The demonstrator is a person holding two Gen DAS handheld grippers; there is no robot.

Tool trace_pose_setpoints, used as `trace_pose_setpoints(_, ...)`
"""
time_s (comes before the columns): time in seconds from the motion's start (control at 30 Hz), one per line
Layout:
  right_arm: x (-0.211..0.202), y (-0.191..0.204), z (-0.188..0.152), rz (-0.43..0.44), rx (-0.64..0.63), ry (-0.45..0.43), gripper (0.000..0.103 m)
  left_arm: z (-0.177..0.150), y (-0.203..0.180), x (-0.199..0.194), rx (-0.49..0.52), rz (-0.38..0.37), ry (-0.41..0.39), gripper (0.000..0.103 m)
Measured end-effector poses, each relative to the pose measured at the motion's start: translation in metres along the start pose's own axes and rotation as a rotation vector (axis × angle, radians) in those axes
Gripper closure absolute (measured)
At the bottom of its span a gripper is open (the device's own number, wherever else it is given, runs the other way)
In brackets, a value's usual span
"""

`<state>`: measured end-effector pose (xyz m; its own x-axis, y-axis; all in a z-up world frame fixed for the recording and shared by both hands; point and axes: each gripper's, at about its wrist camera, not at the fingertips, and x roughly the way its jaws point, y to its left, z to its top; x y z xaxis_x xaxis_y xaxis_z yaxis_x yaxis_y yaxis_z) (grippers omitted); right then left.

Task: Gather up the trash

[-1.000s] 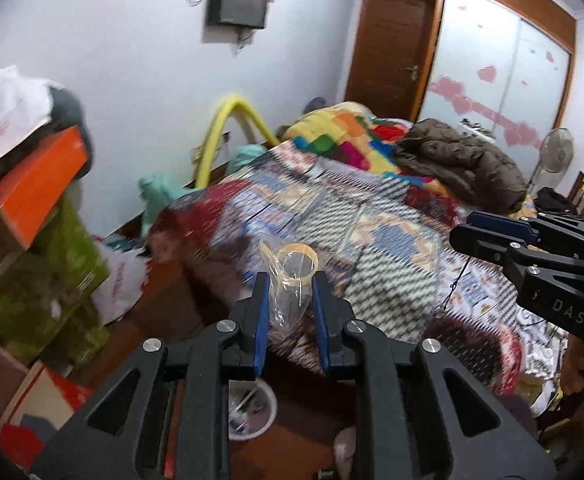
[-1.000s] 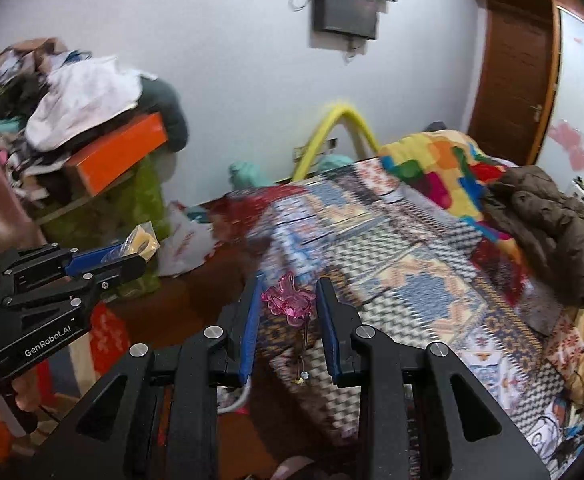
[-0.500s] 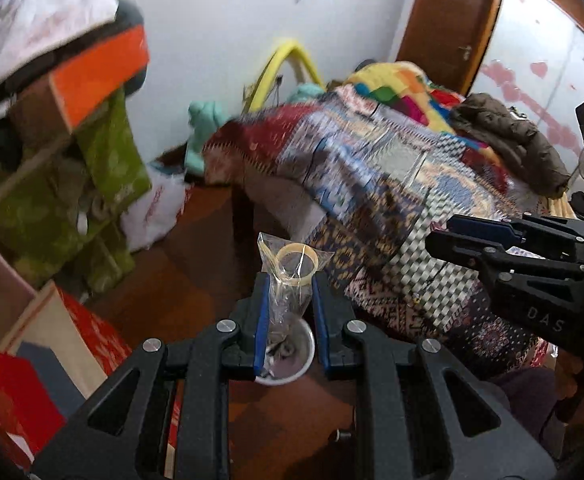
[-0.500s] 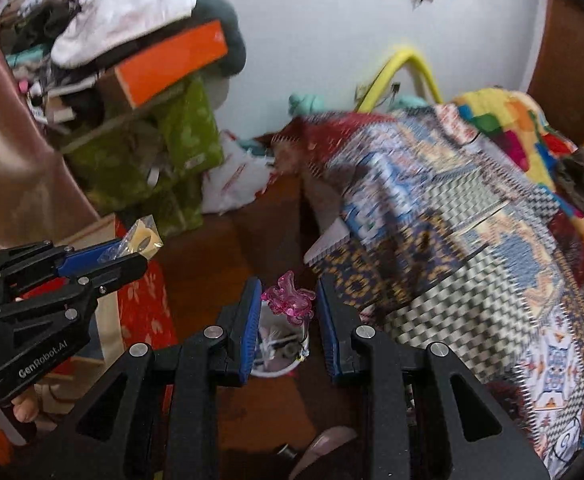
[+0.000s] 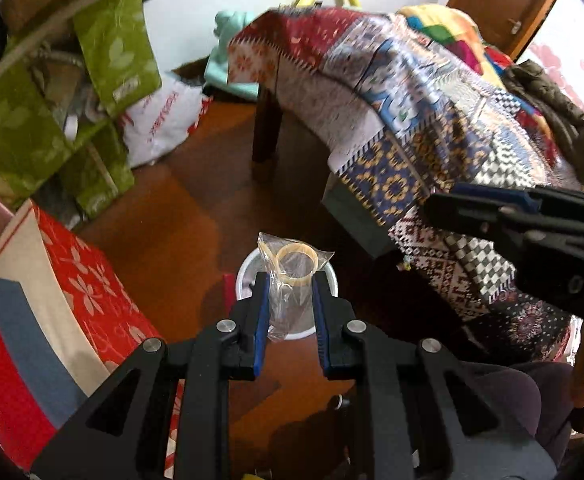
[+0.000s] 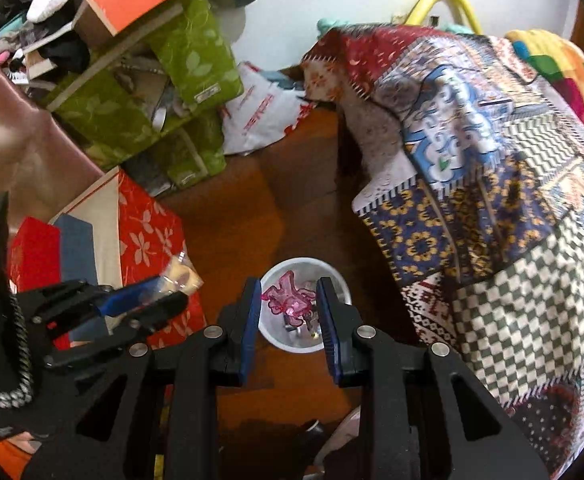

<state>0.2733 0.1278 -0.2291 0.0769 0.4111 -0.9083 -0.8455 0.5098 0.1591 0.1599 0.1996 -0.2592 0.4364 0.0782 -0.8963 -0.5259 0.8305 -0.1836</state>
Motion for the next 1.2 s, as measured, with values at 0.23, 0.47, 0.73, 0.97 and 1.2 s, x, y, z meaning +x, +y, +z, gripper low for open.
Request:
trace_pose_setpoints(0.23,0.027,-0.012,0.009,0.043,0.035,0.088,0.067,0.005,-0.002,0.03,-0.015,0.001,0.067,0.083)
trace_pose_setpoints(0.47,0.012,-0.029,-0.001,-0.013,0.03,0.058,0.066,0.021,-0.018,0.049,0.016,-0.006,0.108,0.073)
trace_pose_setpoints(0.73,-0.031,-0.041,-0.025,-0.091,0.018,-0.014,0.066,0.031,-0.032,0.038,0.035,0.024,0.084,0.054)
trace_pose_setpoints(0.97,-0.094,-0.034,-0.049,-0.152,0.019,-0.152,0.066,0.028,-0.057,-0.041,0.105,0.015,-0.059,0.054)
trace_pose_setpoints(1.2,-0.191,-0.012,-0.083,-0.267,0.047,-0.407,0.066,0.012,-0.099,-0.159,0.222,-0.06,-0.302,0.054)
